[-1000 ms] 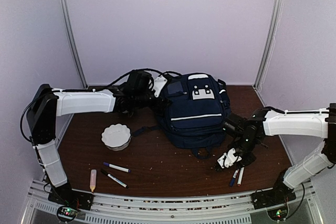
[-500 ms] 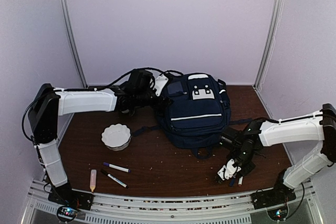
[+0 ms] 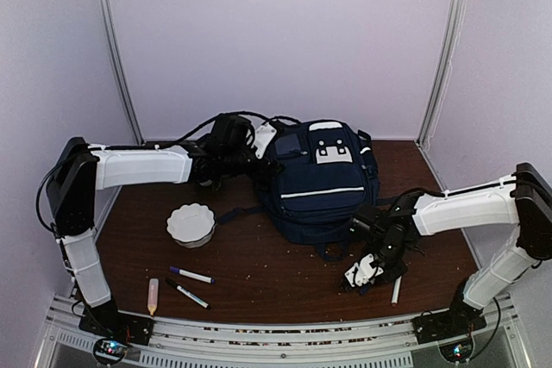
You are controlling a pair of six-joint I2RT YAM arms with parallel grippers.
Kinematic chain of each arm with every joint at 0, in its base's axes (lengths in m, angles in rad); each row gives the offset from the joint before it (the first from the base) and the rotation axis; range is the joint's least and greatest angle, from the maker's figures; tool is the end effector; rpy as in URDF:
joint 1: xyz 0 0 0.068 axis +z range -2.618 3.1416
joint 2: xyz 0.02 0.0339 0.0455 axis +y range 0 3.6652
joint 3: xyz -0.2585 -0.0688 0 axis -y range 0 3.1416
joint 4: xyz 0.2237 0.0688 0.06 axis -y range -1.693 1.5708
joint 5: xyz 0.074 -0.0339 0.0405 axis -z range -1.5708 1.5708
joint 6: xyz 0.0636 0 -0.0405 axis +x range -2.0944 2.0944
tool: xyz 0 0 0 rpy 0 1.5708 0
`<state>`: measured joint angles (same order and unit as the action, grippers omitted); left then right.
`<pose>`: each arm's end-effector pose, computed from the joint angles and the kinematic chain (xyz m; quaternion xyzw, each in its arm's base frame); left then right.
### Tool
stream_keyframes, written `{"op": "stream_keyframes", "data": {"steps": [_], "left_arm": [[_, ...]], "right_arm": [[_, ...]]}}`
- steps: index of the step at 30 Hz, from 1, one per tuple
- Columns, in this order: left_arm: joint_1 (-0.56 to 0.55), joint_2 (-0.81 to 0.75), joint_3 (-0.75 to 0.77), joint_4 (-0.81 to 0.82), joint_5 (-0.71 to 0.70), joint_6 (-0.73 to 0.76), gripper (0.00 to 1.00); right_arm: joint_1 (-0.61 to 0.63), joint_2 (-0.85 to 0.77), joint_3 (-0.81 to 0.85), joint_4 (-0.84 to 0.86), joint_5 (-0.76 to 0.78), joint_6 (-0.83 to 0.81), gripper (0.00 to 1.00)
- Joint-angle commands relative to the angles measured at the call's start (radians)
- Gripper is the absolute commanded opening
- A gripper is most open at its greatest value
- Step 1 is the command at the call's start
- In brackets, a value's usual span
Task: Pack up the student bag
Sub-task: Pick up the pen from the corner of the board.
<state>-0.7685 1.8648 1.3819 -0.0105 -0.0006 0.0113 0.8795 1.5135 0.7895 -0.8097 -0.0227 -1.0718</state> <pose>0.3179 -0.3072 0.2450 0.3261 0.7940 -0.1894 0.4768 0.1376 0.1686 0.1309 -0.8280 0.5603 0.0095 0.0195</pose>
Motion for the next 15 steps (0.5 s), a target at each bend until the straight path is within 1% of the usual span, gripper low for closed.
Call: {"op": "stream_keyframes", "data": {"steps": [1,4,15], "left_arm": [[0.003,-0.003,0.017,0.020,0.001,-0.004,0.69],[0.003,-0.003,0.017,0.020,0.003,-0.004,0.69],[0.003,0.003,0.031,0.015,0.003,0.010,0.69]], "right_arm": [[-0.002,0.046,0.027,0.032,-0.029,0.042,0.22],[-0.008,0.061,0.038,0.024,-0.043,0.048,0.17],[-0.020,0.068,0.064,-0.001,-0.060,0.057,0.06]]}}
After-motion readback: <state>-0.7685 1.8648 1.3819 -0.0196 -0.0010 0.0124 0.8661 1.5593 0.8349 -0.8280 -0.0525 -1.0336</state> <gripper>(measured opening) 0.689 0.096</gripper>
